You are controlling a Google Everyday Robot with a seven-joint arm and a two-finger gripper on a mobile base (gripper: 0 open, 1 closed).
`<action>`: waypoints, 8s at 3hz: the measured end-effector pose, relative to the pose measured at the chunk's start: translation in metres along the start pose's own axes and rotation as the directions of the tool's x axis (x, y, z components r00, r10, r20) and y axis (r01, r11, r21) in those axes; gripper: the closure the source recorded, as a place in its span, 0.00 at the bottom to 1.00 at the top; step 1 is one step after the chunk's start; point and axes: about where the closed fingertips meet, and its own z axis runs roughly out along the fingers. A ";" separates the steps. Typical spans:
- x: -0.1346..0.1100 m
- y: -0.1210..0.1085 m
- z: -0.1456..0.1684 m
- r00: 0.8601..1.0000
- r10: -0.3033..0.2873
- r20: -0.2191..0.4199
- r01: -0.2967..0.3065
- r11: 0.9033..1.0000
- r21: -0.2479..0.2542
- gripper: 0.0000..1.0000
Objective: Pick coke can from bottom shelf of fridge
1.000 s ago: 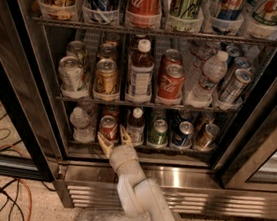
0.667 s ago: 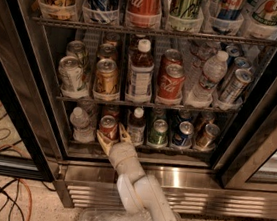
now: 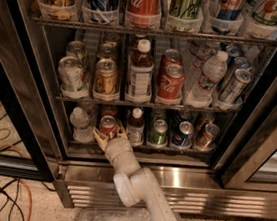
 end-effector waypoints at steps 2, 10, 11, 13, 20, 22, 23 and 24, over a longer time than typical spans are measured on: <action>0.000 0.000 0.000 1.000 0.000 0.000 0.000 1.000 0.000 0.79; -0.025 0.002 -0.017 0.998 -0.065 0.009 0.065 0.997 -0.045 1.00; -0.034 -0.001 -0.018 0.995 -0.096 0.001 0.096 0.994 -0.051 1.00; -0.076 -0.009 -0.023 0.983 -0.185 -0.003 0.184 0.980 -0.082 1.00; -0.105 0.112 -0.151 0.989 -0.135 -0.056 0.093 0.876 -0.474 1.00; -0.130 0.130 -0.193 0.988 -0.087 -0.129 0.012 0.868 -0.496 1.00; -0.139 0.133 -0.211 0.980 -0.118 -0.160 0.026 0.875 -0.484 1.00; -0.149 0.135 -0.228 0.971 -0.142 -0.190 0.038 0.885 -0.465 1.00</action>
Offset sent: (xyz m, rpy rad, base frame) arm 0.0000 0.0000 0.0000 0.0000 0.0000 0.0000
